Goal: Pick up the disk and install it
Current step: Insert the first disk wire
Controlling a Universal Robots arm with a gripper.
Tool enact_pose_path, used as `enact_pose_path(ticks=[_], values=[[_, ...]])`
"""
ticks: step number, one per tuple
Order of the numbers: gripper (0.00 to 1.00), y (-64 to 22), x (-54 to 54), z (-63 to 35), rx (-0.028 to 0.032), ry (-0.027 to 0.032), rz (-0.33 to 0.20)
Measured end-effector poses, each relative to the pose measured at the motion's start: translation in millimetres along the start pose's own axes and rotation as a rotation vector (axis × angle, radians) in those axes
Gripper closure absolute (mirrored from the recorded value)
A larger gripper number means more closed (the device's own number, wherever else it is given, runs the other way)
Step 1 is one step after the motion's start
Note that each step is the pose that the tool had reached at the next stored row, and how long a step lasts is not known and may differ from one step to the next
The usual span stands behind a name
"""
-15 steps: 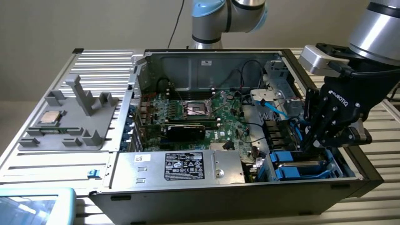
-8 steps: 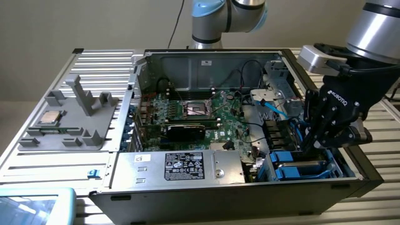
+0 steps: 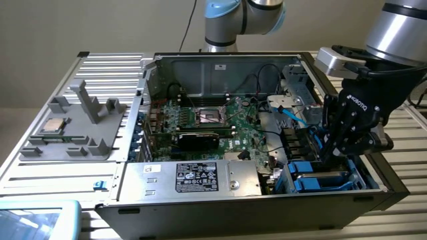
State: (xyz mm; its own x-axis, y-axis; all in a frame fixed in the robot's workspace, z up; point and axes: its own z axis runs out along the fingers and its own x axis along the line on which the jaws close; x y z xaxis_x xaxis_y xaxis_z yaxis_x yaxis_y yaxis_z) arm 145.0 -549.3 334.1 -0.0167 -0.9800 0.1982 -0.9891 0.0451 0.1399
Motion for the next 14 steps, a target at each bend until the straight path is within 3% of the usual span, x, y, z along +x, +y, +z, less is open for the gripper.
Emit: enact_pose_path(ticks=[4, 8, 14], values=[[0.83, -0.1, -0.1, 0.4, 0.0004, 0.0005, 0.0], [0.83, 0.0, -0.3, 1.6, 0.0057, 0.0033, 0.002], [0.83, 0.3, -0.4, 1.9, 0.0062, 0.0039, 0.002]])
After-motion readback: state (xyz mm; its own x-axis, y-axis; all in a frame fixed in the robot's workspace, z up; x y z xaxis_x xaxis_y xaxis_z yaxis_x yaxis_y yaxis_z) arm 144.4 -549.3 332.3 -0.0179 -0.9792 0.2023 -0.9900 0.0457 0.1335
